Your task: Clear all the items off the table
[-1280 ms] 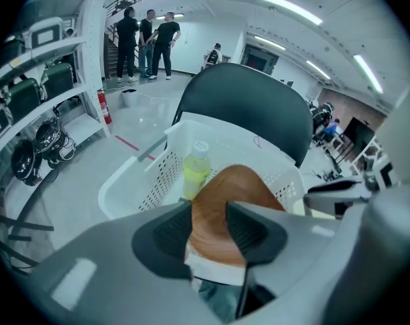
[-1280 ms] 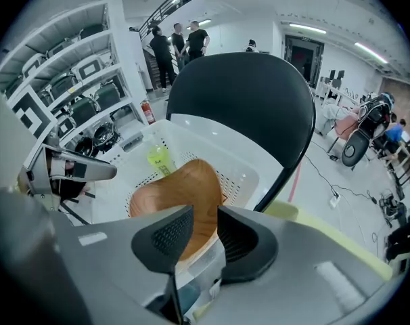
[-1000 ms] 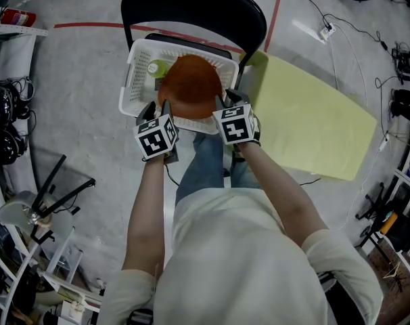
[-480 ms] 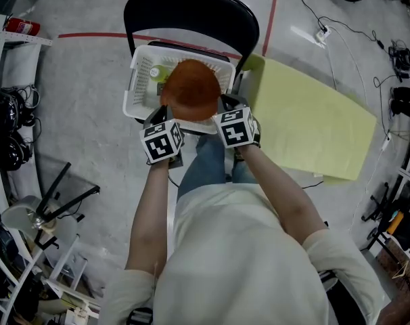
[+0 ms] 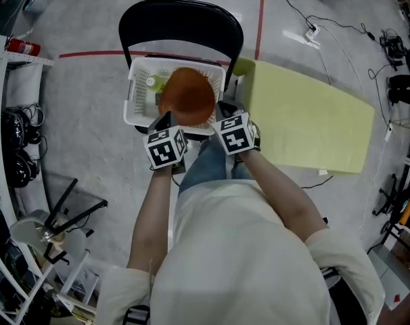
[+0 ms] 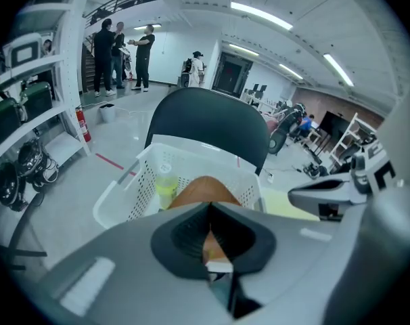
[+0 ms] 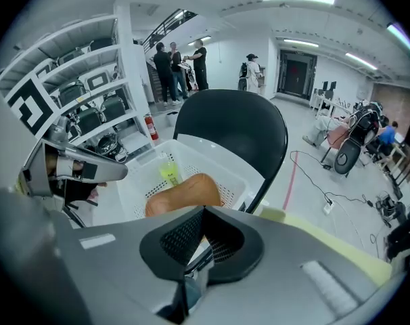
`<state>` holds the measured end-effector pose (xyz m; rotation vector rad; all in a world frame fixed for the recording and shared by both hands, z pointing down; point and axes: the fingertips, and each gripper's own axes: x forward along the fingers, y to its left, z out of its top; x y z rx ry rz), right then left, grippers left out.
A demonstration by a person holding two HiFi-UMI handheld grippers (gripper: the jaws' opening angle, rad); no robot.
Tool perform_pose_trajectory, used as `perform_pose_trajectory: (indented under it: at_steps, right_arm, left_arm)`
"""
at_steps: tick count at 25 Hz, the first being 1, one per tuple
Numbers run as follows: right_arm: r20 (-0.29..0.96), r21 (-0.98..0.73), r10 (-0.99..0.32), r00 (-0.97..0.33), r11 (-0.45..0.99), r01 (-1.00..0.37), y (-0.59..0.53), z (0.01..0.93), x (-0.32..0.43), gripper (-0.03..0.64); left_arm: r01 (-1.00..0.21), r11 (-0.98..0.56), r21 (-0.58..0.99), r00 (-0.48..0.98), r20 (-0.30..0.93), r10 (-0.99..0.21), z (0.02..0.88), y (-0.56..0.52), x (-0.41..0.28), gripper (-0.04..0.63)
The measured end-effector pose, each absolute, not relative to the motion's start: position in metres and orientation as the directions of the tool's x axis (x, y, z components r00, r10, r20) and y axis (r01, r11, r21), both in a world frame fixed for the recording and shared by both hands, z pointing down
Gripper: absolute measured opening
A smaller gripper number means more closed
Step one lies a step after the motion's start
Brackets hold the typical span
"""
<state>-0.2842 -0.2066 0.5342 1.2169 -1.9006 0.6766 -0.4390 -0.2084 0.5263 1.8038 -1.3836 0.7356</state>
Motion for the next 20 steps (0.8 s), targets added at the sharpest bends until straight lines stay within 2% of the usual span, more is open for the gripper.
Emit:
perform_pose_trajectory:
  at_steps: [8,20]
  right_arm:
    - [0.799,-0.038,-0.554,-0.235,0.343,-0.939,-0.182,0.513,-0.259,-0.002]
    - [0.777,-0.040,-0.609,-0.160,0.206,-0.978,-0.138,0.495,-0.182,-0.002]
  left_arm:
    - [-0.933,-0.282,0.225,0.347,0.774,-0.530,0.503,-0.202,-0.402,0.009]
    - [-0.861,-0.455,0.226,0.456,0.739,-0.496,0.477,-0.186,-0.311,0.009]
